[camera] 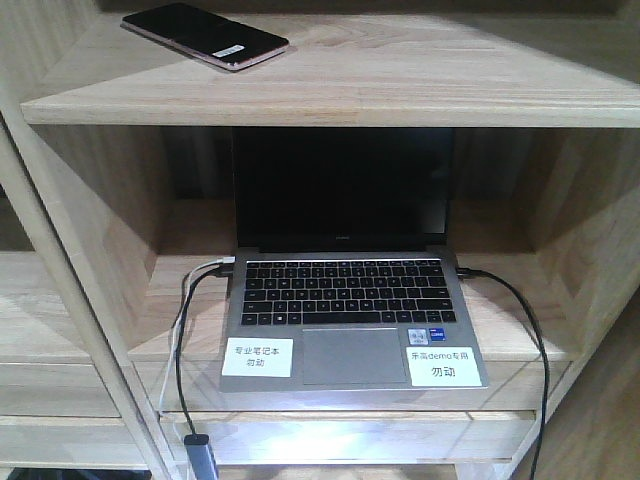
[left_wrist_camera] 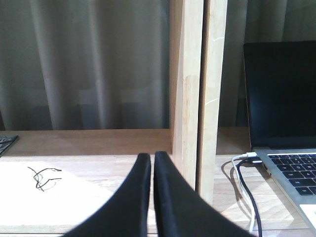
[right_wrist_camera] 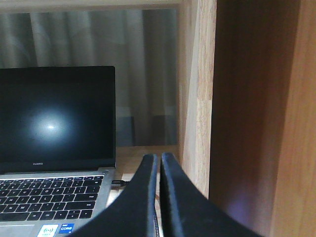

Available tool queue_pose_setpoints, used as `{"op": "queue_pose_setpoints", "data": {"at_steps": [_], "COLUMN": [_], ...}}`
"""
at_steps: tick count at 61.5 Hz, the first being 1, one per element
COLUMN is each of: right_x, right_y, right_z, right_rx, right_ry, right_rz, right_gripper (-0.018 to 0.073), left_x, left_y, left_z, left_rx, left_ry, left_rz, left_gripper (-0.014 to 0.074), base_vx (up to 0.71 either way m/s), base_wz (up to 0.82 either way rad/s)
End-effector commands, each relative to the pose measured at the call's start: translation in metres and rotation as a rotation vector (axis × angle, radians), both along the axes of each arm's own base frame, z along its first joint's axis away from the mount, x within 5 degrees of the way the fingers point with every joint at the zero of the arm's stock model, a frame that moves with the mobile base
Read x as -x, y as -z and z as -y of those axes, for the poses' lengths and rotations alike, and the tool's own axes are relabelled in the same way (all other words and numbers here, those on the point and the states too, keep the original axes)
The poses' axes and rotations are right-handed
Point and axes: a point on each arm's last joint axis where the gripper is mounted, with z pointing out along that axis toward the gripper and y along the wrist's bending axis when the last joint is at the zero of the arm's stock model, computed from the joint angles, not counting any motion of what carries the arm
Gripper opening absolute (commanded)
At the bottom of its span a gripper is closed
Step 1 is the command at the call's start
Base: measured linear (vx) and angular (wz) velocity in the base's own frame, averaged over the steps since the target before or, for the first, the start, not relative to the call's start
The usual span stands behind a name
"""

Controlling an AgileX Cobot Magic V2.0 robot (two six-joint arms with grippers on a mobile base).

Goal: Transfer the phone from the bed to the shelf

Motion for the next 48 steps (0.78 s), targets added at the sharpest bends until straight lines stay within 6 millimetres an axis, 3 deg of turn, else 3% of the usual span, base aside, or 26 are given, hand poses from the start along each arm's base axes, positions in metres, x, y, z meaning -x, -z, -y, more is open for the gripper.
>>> {"op": "queue_pose_setpoints", "data": {"at_steps": [1,48], "right_x": [0.0011,0.0011], "right_y": [-0.0042,-0.0042], "right_z": [0.0011,0.0011], "right_rx": [0.028,0.028], "right_ry": [0.017,0.017], "right_rz": [0.08,0.08], "right_gripper": [-0.0006,-0.0006], "left_x": [0.0019,0.0019], "left_y": [-0.0153,-0.0153], "left_z": [-0.0003,-0.0003], "left_rx": [0.016,0.016], "left_ry": [-0.005,-0.005], "left_rz": [0.103,0.103], "left_gripper": [0.0001,0.0001], "base_vx": [0.0,0.0], "base_wz": [0.0,0.0]}}
